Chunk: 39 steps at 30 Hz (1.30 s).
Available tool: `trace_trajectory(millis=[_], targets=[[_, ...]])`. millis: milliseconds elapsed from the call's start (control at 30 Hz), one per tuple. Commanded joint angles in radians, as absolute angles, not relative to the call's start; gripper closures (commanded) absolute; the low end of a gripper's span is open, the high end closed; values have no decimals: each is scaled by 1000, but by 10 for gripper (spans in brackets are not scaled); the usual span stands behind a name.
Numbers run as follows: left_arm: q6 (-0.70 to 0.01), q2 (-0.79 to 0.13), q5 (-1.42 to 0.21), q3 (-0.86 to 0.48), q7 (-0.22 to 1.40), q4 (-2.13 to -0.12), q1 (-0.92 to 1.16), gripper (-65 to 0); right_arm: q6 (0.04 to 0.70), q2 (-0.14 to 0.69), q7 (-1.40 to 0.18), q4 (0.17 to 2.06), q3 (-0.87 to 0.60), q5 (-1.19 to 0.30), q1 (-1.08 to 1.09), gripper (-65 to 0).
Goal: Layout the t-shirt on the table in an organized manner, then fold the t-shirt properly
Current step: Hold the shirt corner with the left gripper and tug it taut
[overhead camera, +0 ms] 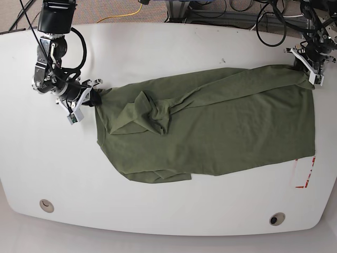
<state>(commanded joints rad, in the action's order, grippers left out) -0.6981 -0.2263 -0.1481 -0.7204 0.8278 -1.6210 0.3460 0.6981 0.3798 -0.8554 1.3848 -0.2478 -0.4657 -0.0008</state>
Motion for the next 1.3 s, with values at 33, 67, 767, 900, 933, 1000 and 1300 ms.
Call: trace_trajectory(millis=[33, 67, 767, 900, 933, 1000, 1300], targets=[[-698, -226, -147, -720, 828, -1632, 348, -140, 698, 380, -855, 1385, -248, -466, -1, -49], [-698, -226, -147, -720, 829, -1639, 351, -146, 698, 378, -855, 1385, -246, -466, -1, -49], [-698, -229, -143, -720, 829, -1685, 380, -372, 698, 348, -855, 1385, -249, -463, 1, -49], [-698, -228, -143, -717, 829, -1684, 380, -371, 698, 348, -855, 1385, -249, -463, 1, -49], [-698, -228, -143, -716, 829, -1684, 380, -368, 698, 348, -855, 1385, -251, -463, 1, -49], [-698, -226, -143, -716, 829, -1676, 380, -325, 698, 348, -855, 1385, -251, -464, 1, -49], [-698, -242, -143, -716, 825, -1592, 378, -60, 698, 348, -855, 1385, -251, -466, 1, -49]])
